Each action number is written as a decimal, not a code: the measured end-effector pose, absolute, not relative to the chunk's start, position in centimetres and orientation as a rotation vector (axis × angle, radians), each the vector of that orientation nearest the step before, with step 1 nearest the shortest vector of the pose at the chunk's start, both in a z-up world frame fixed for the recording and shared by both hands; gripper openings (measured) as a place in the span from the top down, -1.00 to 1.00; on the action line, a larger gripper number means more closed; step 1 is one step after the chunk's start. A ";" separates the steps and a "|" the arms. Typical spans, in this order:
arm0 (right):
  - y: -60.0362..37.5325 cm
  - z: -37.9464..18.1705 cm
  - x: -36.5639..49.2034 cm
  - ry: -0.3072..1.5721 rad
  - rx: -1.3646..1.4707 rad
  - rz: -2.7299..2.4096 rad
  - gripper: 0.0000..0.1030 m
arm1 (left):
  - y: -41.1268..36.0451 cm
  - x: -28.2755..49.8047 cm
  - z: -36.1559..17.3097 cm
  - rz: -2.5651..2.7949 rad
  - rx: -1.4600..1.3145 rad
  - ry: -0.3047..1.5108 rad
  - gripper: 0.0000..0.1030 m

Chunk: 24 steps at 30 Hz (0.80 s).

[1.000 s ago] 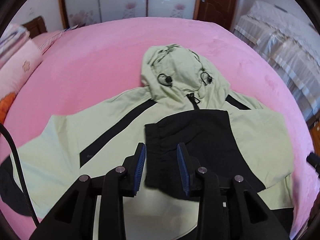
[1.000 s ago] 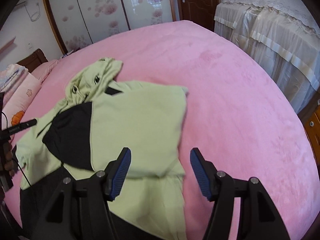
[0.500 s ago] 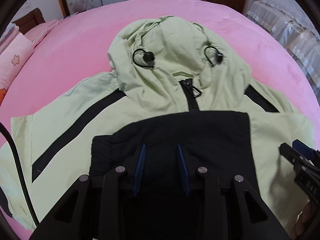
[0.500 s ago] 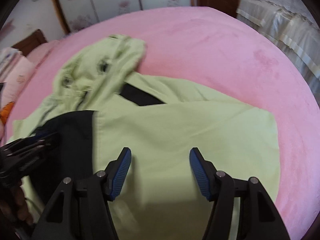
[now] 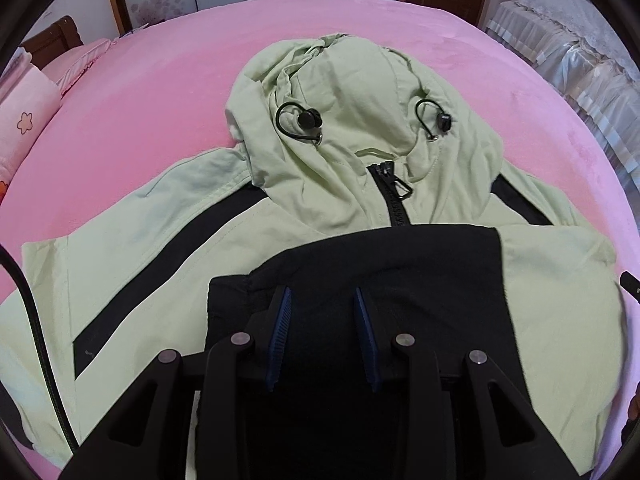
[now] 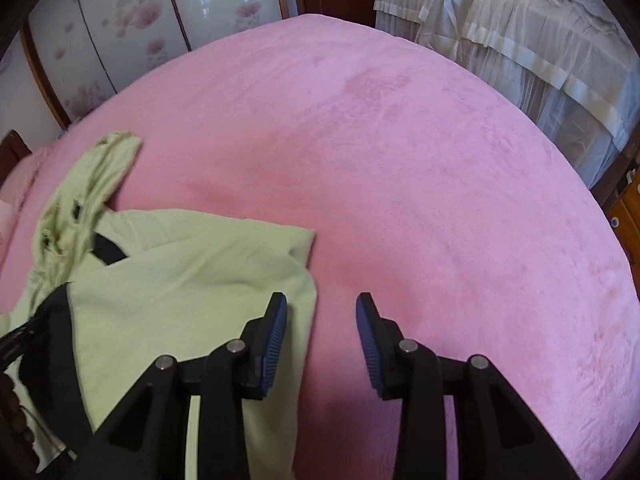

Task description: Fold large clothes

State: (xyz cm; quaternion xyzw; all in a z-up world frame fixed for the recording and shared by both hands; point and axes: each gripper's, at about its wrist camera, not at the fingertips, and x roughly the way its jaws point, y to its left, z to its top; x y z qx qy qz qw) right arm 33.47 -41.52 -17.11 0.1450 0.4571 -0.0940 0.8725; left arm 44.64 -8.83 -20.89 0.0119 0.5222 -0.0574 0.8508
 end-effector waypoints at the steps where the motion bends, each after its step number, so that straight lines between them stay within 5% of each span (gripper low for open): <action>1: -40.6 -16.2 32.6 0.939 0.291 -0.166 0.30 | -8.8 44.0 -20.1 -0.136 0.025 1.093 0.40; 13: -26.4 -15.7 27.2 0.969 0.206 0.154 0.29 | -8.5 36.5 -17.5 -0.228 0.032 1.054 0.27; 24: -33.5 -19.6 26.0 0.983 0.219 -0.054 0.29 | -7.2 35.4 -22.3 -0.177 -0.023 1.076 0.27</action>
